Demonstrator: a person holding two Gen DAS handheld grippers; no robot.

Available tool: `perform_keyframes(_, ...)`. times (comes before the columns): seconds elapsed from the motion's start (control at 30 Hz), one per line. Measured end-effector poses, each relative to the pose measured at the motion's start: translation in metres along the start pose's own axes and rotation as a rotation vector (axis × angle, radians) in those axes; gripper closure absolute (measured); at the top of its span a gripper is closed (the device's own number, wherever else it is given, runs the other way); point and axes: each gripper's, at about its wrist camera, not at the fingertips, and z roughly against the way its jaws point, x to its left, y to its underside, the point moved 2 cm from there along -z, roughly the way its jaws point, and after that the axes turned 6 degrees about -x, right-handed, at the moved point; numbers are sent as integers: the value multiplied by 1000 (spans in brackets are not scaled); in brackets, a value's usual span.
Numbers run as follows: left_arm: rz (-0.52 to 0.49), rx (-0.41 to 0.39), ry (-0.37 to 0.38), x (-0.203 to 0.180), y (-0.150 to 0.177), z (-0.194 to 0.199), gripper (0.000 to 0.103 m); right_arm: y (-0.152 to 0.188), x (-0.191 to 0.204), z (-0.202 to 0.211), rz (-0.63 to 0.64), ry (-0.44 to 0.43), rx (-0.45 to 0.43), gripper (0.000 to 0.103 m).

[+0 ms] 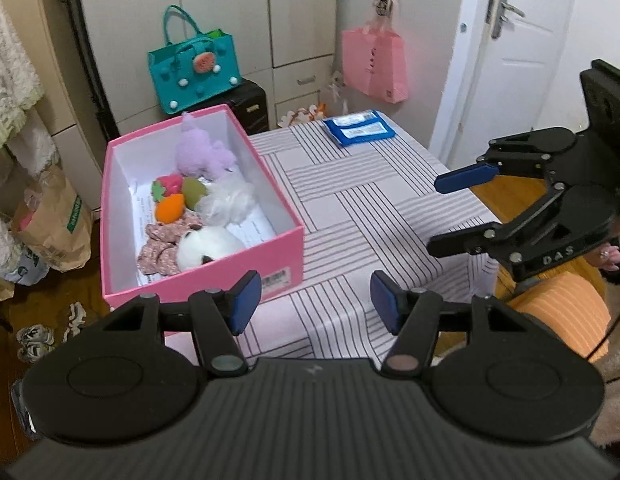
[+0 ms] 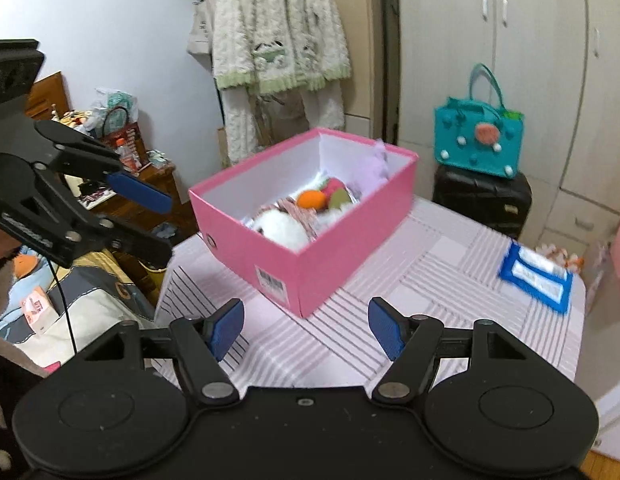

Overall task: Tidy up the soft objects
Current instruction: 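Withdraw the left gripper from the box toward the blue wipes packet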

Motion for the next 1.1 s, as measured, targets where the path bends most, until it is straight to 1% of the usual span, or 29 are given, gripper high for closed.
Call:
perform_keyframes(0.1,-24,9,2,-8,-3,-5,42,10,-10,1,-27,7,2,30)
perform_keyframes(0.27,-25,28,38,-17,-8,-22,41,18,-26,3,-54,13,-7,28)
perform_keyframes(0.43,-33,79,88,-27,-14,-52,41,26,-51,0,-116,23,-4,27)
perform_keyframes(0.53,-25,93,119,-34,-18,-68,41,33,-69,-3,-151,27,-11,26)
perform_keyframes(0.67,-22,126,140,-42,-21,-92,41,43,-89,-3,-153,48,-32,25)
perform_keyframes(0.73,-12,130,148,-46,-25,-103,41,46,-99,-4,-155,59,-40,25)
perform_keyframes(0.83,6,94,151,-51,-34,-115,41,49,-117,-6,-159,75,-66,25)
perform_keyframes(0.9,19,40,148,-55,-42,-121,41,52,-131,-8,-160,105,-93,25)
perform_keyframes(0.97,52,-27,135,-55,-47,-126,37,55,-144,-9,-162,152,-142,25)
perform_keyframes(1.0,62,-46,124,-56,-49,-130,35,56,-149,-9,-164,183,-169,25)
perform_keyframes(1.03,67,-52,114,-55,-52,-136,35,57,-153,-10,-156,222,-199,24)
perform_keyframes(1.1,71,-64,99,-57,-56,-148,35,59,-159,-12,-118,262,-233,24)
